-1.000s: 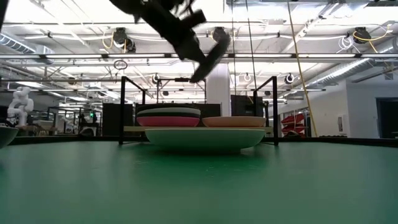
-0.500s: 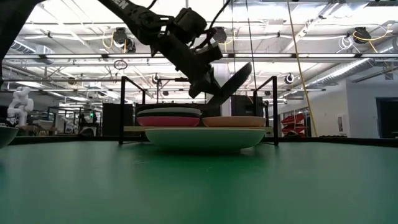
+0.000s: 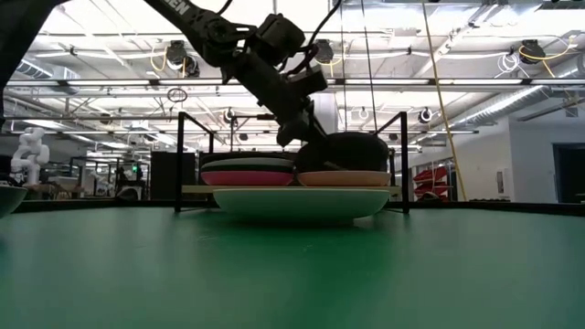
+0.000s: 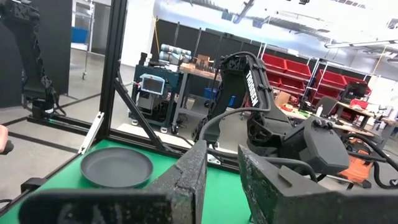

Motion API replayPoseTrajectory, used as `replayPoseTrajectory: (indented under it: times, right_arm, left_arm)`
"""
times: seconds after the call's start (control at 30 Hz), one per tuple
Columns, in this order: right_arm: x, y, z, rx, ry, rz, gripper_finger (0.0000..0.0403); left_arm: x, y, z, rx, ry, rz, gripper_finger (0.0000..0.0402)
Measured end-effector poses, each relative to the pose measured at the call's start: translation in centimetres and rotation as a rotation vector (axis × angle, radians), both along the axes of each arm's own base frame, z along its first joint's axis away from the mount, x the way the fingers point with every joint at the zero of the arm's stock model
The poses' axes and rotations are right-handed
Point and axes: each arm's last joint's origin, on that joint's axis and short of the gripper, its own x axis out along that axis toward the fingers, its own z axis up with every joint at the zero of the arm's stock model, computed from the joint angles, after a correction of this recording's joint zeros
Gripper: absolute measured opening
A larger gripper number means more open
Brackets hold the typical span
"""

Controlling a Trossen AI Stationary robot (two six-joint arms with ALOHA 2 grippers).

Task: Place and stack plates onto a shelf
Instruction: Stack the top black plate on top of the light pink plate on the shelf, then stack the light green plate on top of the black plate on the shelf

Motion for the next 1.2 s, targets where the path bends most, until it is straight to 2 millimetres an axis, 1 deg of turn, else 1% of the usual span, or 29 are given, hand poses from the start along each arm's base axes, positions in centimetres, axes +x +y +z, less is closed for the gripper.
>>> replayPoseTrajectory:
  times: [0.17, 0.4, 0.47, 0.7, 0.73, 0.8, 0.83, 0.93, 1.07, 1.13, 1.2]
  right_arm:
    - [0.0, 0.0, 0.0, 0.004, 0.001, 0.000, 0.0077]
    - [0.1, 0.0, -0.3, 0.024, 0.030, 0.001, 0.0077]
    - [0.1, 0.0, -0.4, 0.023, 0.039, 0.000, 0.0077]
    - [0.1, 0.0, -0.4, 0.023, 0.039, -0.002, 0.0077]
    - [0.1, 0.0, -0.4, 0.023, 0.039, -0.002, 0.0077]
    - [0.2, 0.0, -0.5, 0.035, 0.050, -0.020, 0.0077]
    - [0.3, -0.1, -0.6, 0.052, 0.063, -0.048, 0.0077]
    - [0.6, -0.3, -1.5, 0.079, 0.141, -0.132, 0.0077]
    - [1.4, -0.3, -2.4, 0.059, 0.209, -0.136, 0.0077]
    - [1.9, -0.2, -2.9, 0.039, 0.246, -0.135, 0.0077]
    - [2.4, -0.2, -3.7, 0.016, 0.294, -0.136, 0.0077]
  left_arm:
    - [0.2, -0.7, 0.1, 0.002, -0.002, -0.010, 0.0087]
    - [0.2, -0.8, 0.1, -0.015, -0.010, 0.010, 0.0092]
    - [0.2, -0.8, 0.1, -0.020, -0.013, 0.015, 0.0107]
    - [0.1, -0.7, 0.1, 0.012, -0.010, 0.082, 0.0183]
    - [0.0, -0.8, 0.5, 0.020, -0.015, 0.100, 0.0189]
    - [-0.3, -1.3, 1.5, 0.027, -0.032, 0.132, 0.0196]
    - [-0.4, -1.6, 2.4, 0.028, -0.064, 0.134, 0.0197]
    - [-1.7, -3.2, 5.8, -0.003, -0.148, 0.130, 0.0197]
    - [-4.3, -5.1, 10.9, -0.050, -0.293, 0.098, 0.0197]
    - [-5.7, -5.8, 12.7, -0.093, -0.340, 0.096, 0.0197]
    - [-7.0, -6.3, 14.0, -0.148, -0.373, 0.110, 0.0197]
